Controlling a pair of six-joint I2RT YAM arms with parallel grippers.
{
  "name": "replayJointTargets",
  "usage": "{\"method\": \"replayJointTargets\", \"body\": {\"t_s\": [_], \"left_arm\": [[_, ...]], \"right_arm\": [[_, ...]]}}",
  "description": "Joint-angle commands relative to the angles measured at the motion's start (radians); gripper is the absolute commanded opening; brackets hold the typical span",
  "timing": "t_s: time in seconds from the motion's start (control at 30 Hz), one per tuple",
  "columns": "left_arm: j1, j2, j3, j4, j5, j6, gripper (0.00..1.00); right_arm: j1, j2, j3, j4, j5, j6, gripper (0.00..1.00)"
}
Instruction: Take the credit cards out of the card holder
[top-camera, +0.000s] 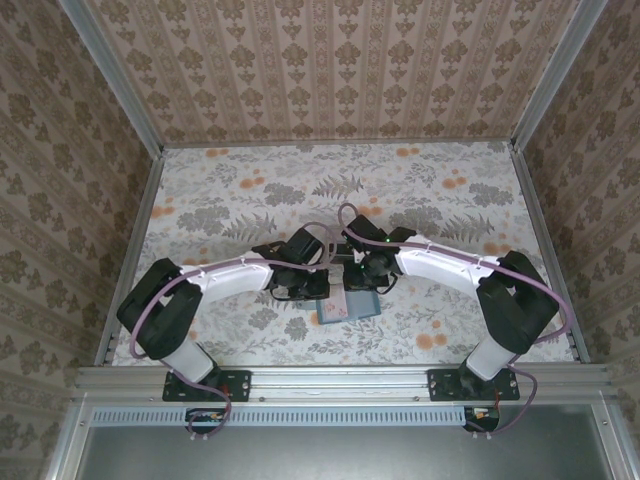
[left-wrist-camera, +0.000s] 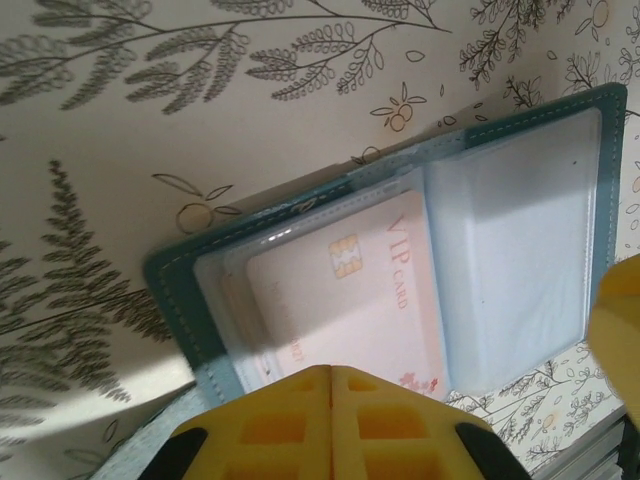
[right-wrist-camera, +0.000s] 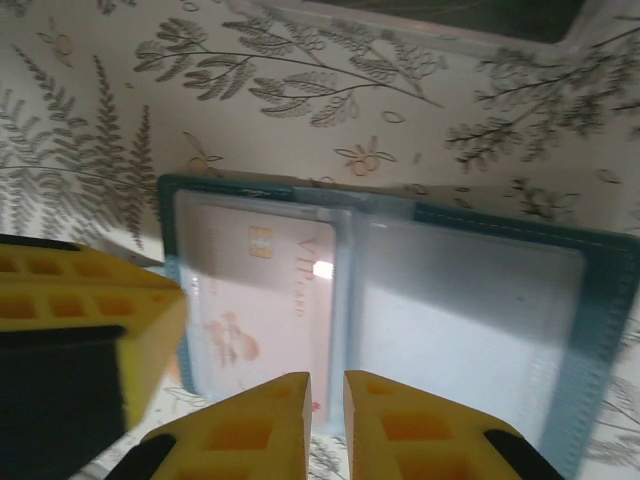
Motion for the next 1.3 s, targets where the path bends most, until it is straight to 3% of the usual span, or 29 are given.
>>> {"method": "replayJointTargets", "body": {"t_s": [0.0,0.53,1.27], "left_arm": [[-0.011,0.040,0.014,0.023,0.019,-0.025,0.08],[-0.012,0.072,0.005,-0.031,0.000,0.012,0.08],[-0.001,0.059,0.003,-0.060,-0.008,0.030,0.08]], "right_arm": [[-0.012,0.032,-0.023,0.117,-0.128,0.044,0.18],[-0.029,0.141,-0.051,0.180,-0.192,0.046,0.23],[-0.036,0.110,-0.052,0.072,-0.065,0.007,0.29]]}}
